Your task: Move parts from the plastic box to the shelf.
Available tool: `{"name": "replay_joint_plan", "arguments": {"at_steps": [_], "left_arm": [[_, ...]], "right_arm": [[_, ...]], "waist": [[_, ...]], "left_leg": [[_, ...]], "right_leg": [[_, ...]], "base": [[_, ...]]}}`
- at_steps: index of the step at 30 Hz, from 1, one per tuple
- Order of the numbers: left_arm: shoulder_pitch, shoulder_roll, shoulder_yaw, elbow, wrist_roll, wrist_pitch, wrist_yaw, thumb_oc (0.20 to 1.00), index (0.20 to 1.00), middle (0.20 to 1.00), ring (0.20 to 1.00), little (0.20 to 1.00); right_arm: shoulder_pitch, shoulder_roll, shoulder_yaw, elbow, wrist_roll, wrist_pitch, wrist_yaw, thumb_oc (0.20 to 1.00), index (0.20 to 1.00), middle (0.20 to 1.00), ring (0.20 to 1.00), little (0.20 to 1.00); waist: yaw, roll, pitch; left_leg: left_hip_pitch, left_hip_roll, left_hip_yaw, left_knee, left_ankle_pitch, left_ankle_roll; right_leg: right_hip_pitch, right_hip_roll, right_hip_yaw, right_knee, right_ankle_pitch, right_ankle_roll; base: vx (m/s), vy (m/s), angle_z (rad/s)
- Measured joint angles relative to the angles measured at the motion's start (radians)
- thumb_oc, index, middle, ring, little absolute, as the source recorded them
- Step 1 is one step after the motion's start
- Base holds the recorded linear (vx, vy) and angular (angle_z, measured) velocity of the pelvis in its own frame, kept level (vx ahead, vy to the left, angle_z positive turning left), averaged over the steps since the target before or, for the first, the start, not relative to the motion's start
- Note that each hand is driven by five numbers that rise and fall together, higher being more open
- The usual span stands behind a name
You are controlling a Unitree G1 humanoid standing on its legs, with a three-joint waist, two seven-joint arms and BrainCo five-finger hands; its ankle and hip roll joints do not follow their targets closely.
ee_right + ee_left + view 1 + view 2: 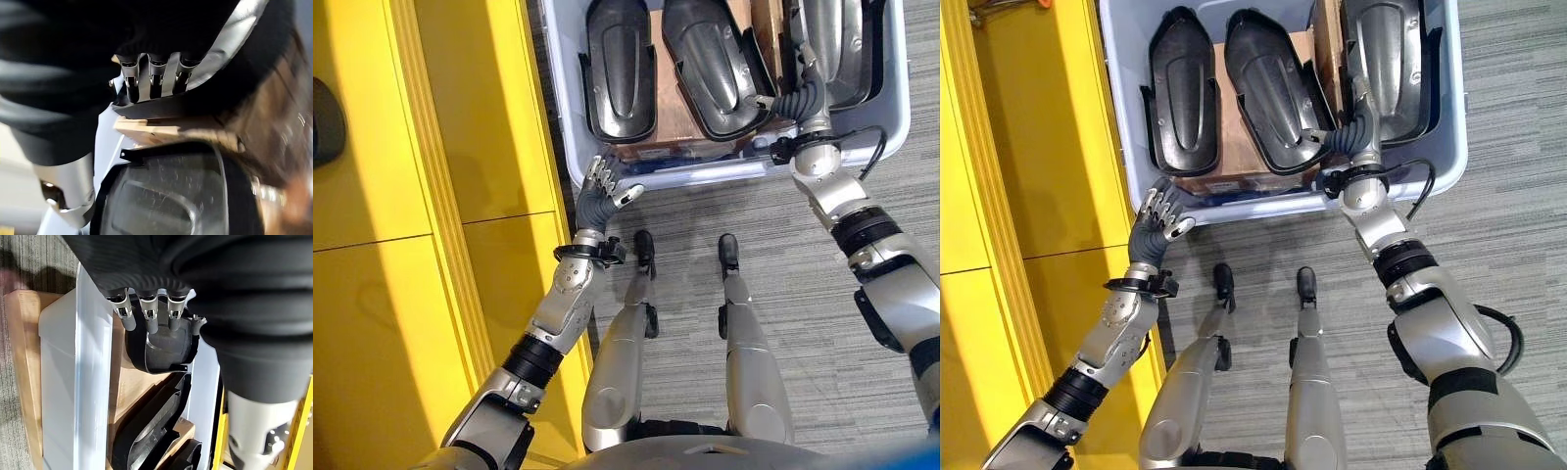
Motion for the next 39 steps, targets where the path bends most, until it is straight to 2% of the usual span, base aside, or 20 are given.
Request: {"name": "replay_joint_plan", "arguments": {"at_steps": [2, 6, 13, 19, 20, 27, 32, 35, 39], "left_arm": [[0.0, 0.0, -0.001, 0.0, 0.0, 0.0, 0.001, 1.0, 1.0, 1.0, 1.0, 1.0], [0.001, -0.003, 0.0, 0.0, 0.0, 0.0, 0.014, 1.0, 1.0, 1.0, 1.0, 1.0], [0.003, -0.005, 0.009, -0.001, -0.001, 0.0, 0.026, 1.0, 1.0, 1.0, 1.0, 1.0], [0.005, -0.006, 0.011, -0.001, -0.001, 0.0, 0.036, 1.0, 1.0, 1.0, 1.0, 1.0], [0.009, -0.007, 0.017, -0.001, -0.001, 0.0, 0.036, 1.0, 1.0, 1.0, 1.0, 1.0], [0.015, -0.029, 0.037, -0.004, -0.001, 0.0, 0.039, 1.0, 1.0, 1.0, 1.0, 1.0], [0.038, -0.029, 0.043, -0.017, -0.001, 0.001, 0.047, 1.0, 1.0, 1.0, 1.0, 1.0], [0.045, -0.031, 0.053, -0.026, -0.001, 0.001, 0.065, 1.0, 1.0, 1.0, 1.0, 1.0], [0.044, -0.032, 0.062, -0.045, 0.001, 0.002, 0.068, 1.0, 1.0, 1.0, 1.0, 1.0]], "right_arm": [[0.0, 0.035, -0.04, 0.026, 0.075, -0.032, 0.0, 1.0, 1.0, 1.0, 1.0, 1.0], [0.038, 0.034, -0.04, -0.055, 0.132, -0.036, 0.008, 1.0, 1.0, 1.0, 1.0, 1.0], [0.127, 0.037, 0.008, -0.216, 0.129, -0.034, 0.011, 1.0, 1.0, 1.0, 1.0, 1.0], [0.157, 0.033, -0.002, -0.271, 0.121, -0.033, 0.006, 1.0, 1.0, 1.0, 1.0, 1.0], [0.178, 0.024, -0.005, -0.333, 0.111, -0.033, 0.004, 1.0, 1.0, 1.0, 1.0, 1.0], [0.231, 0.024, -0.092, -0.519, 0.105, -0.04, -0.035, 1.0, 1.0, 1.0, 1.0, 1.0], [0.237, 0.024, -0.155, -0.675, 0.047, -0.061, -0.093, 1.0, 1.0, 1.0, 1.0, 1.0], [0.278, 0.026, -0.183, -0.829, -0.039, -0.084, -0.135, 1.0, 1.0, 1.0, 1.0, 1.0], [0.309, 0.025, -0.186, -0.847, -0.145, -0.078, -0.18, 1.0, 1.0, 1.0, 1.0, 1.0]], "waist": [[0.0, 0.0, 0.0], [0.004, 0.0, 0.0], [-0.002, 0.0, -0.001], [-0.004, 0.0, -0.001], [-0.005, 0.0, -0.001], [-0.01, -0.002, -0.002], [-0.029, -0.005, -0.003], [-0.045, -0.007, -0.003], [-0.059, -0.009, -0.004]], "left_leg": [[0.0, 0.0, -0.005, 0.0, 0.001, 0.0], [-0.001, 0.001, -0.014, 0.0, 0.005, -0.002], [-0.001, 0.0, -0.015, 0.001, 0.006, -0.001], [-0.001, 0.001, -0.017, 0.001, 0.006, -0.001], [-0.002, 0.001, -0.017, 0.001, 0.006, -0.001], [-0.001, 0.001, -0.017, 0.0, 0.006, -0.001], [-0.001, 0.0, -0.017, -0.004, 0.006, -0.001], [-0.001, 0.001, -0.016, -0.006, 0.006, -0.001], [-0.001, 0.002, -0.015, -0.006, 0.006, -0.001]], "right_leg": [[0.002, -0.001, -0.005, 0.001, 0.001, -0.001], [0.004, -0.001, -0.013, 0.003, 0.001, -0.002], [0.004, -0.001, -0.015, 0.006, 0.001, -0.002], [0.004, -0.001, -0.016, 0.006, 0.001, -0.002], [0.004, -0.001, -0.016, 0.006, 0.001, -0.002], [0.004, -0.001, -0.017, 0.006, 0.001, -0.003], [0.003, -0.001, -0.017, 0.005, 0.0, -0.003], [0.003, 0.0, -0.017, 0.003, -0.001, -0.005], [0.003, 0.001, -0.017, 0.003, -0.001, -0.005]], "base": [[0.01, -0.001, 0.06], [0.01, 0.004, 0.05], [0.0, 0.0, 0.0], [0.0, 0.0, 0.0], [0.0, 0.0, 0.0], [0.0, 0.0, 0.0], [0.0, 0.0, 0.0], [0.0, 0.0, 0.0], [0.0, 0.0, 0.0]]}}
